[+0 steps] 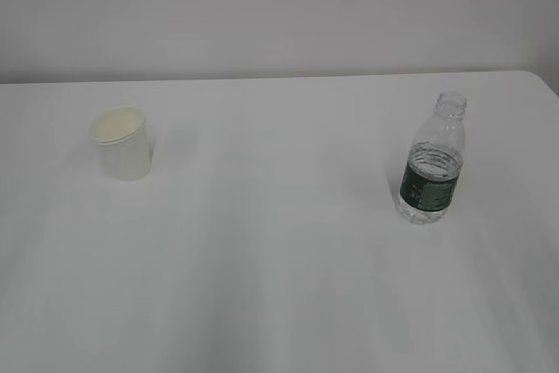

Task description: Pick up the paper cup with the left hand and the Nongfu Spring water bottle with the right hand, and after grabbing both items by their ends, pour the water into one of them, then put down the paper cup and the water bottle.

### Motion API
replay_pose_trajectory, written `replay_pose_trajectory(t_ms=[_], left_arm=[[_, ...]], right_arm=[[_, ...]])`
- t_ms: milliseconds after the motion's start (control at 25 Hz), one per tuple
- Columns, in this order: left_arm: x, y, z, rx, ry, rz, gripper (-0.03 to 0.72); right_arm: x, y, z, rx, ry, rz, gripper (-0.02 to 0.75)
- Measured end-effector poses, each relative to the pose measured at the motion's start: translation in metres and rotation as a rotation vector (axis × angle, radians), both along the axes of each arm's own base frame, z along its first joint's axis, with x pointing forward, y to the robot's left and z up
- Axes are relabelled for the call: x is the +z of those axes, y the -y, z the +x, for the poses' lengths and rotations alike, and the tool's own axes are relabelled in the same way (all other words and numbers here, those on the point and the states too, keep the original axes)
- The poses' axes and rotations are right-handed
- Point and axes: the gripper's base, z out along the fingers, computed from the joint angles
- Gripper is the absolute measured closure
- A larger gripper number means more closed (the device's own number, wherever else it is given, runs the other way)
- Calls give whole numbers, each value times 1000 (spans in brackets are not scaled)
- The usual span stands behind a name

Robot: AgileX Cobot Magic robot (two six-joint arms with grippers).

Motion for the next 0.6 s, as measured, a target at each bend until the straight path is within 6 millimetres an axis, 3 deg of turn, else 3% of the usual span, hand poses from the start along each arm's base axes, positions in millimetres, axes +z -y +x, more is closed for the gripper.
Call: replay_pose_trajectory(t_ms=[600], left_arm=[[1,-2,28,22,18,-17,133]], right_arm=[[5,0,5,0,61,-23,148]])
